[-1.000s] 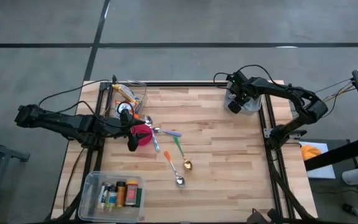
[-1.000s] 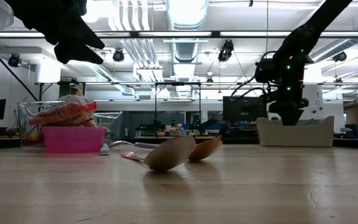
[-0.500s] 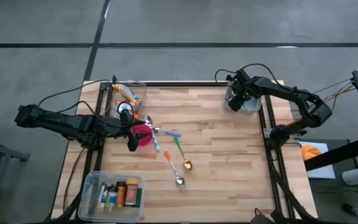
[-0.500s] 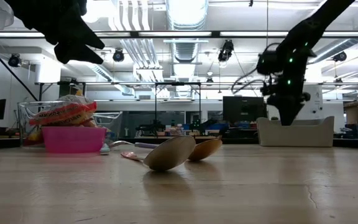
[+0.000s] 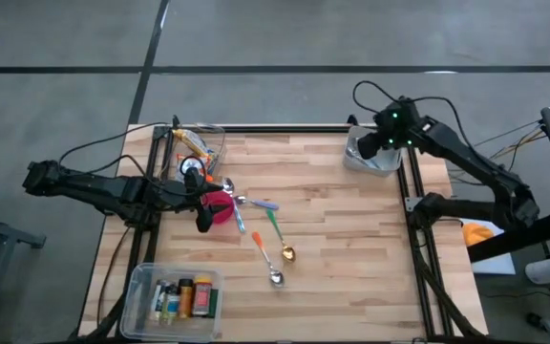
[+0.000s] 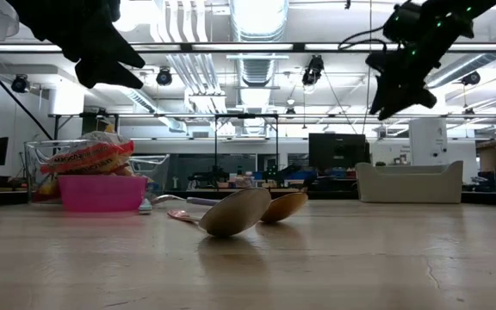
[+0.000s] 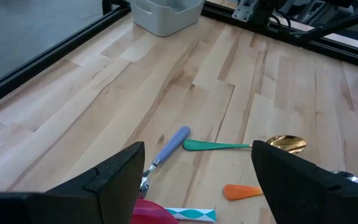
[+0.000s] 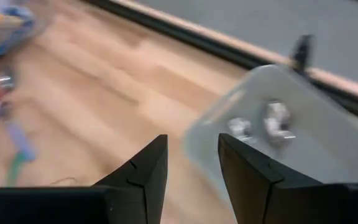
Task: Pick & Place Food Item
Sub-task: Put the green spoon into the gray bin
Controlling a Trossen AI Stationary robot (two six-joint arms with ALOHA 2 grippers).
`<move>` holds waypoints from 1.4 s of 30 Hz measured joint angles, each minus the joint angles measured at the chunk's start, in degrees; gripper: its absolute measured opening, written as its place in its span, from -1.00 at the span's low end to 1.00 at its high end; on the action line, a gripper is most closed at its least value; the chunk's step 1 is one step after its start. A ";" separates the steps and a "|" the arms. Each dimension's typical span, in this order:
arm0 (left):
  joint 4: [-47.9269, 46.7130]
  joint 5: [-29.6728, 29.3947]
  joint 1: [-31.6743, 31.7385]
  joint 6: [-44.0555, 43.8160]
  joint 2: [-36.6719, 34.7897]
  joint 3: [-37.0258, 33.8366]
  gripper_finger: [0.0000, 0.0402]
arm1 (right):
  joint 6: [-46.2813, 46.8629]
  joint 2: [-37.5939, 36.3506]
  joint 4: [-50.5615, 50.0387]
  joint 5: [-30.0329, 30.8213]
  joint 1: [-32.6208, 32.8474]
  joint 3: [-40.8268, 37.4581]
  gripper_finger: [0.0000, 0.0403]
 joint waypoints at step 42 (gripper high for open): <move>-0.31 0.00 -0.01 0.02 0.00 0.00 0.48 | 43.01 33.82 13.46 10.32 56.12 8.32 -0.30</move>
